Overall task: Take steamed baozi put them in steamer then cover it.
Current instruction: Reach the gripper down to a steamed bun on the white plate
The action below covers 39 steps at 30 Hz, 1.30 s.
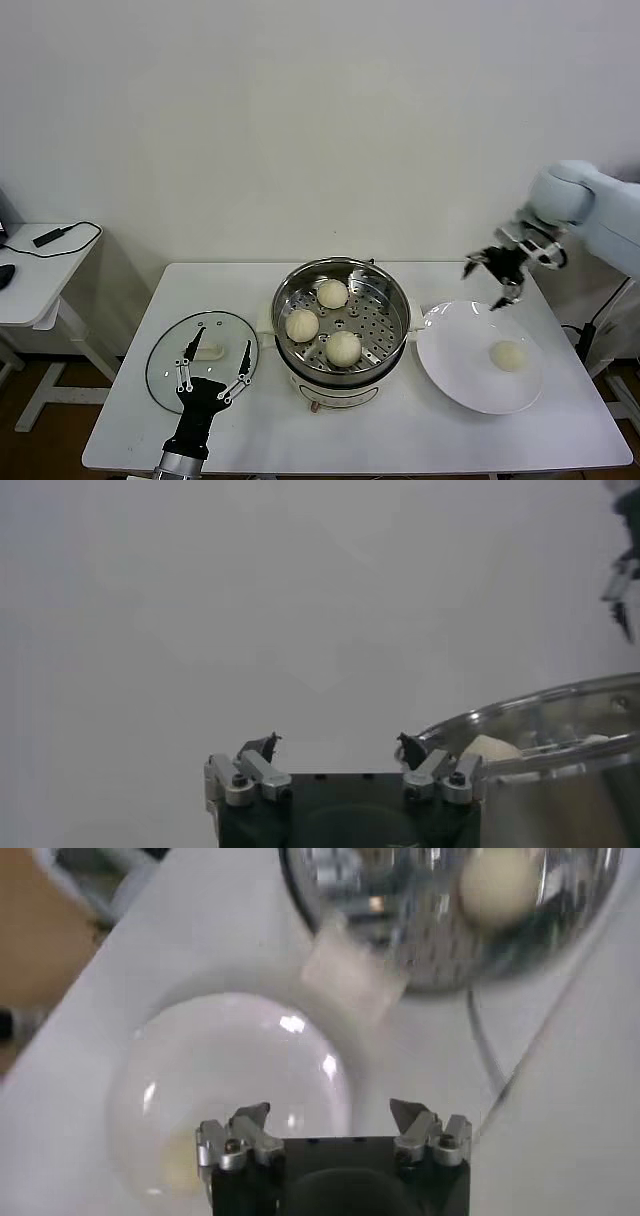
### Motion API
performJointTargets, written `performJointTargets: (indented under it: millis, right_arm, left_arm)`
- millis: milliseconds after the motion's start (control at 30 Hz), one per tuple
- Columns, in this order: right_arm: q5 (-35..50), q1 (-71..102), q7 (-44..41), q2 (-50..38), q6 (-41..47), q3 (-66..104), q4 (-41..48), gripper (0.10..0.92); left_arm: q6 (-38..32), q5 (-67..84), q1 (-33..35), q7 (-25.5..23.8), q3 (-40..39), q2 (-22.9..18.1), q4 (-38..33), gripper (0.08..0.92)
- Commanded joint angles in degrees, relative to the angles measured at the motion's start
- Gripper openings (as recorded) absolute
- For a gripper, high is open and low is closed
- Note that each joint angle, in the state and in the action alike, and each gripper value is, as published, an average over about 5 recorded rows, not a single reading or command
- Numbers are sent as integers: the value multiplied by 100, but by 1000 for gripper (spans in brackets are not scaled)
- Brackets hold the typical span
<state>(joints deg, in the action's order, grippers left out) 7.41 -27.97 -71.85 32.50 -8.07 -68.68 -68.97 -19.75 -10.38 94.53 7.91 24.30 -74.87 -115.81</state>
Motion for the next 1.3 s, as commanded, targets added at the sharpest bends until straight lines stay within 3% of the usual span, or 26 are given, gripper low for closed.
performJointTargets:
  millis: [33, 367, 1000, 1300]
  right_arm:
    - [-96, 1522, 398, -591, 377, 771, 950, 823]
    - [-548, 2560, 643, -188, 339, 1460, 1294, 823]
    - [-645, 2858, 1113, 274, 299, 1714, 1672, 822]
    - [-581, 2714, 1076, 273, 334, 1625, 1513, 708]
  left_arm:
    - [13, -6, 15, -3, 14, -3, -3, 823]
    - [13, -8, 35, -1, 46, -20, 13, 823]
    - [-35, -76, 61, 78, 39, -44, 154, 823]
    - [-30, -85, 70, 78, 34, -50, 95, 823]
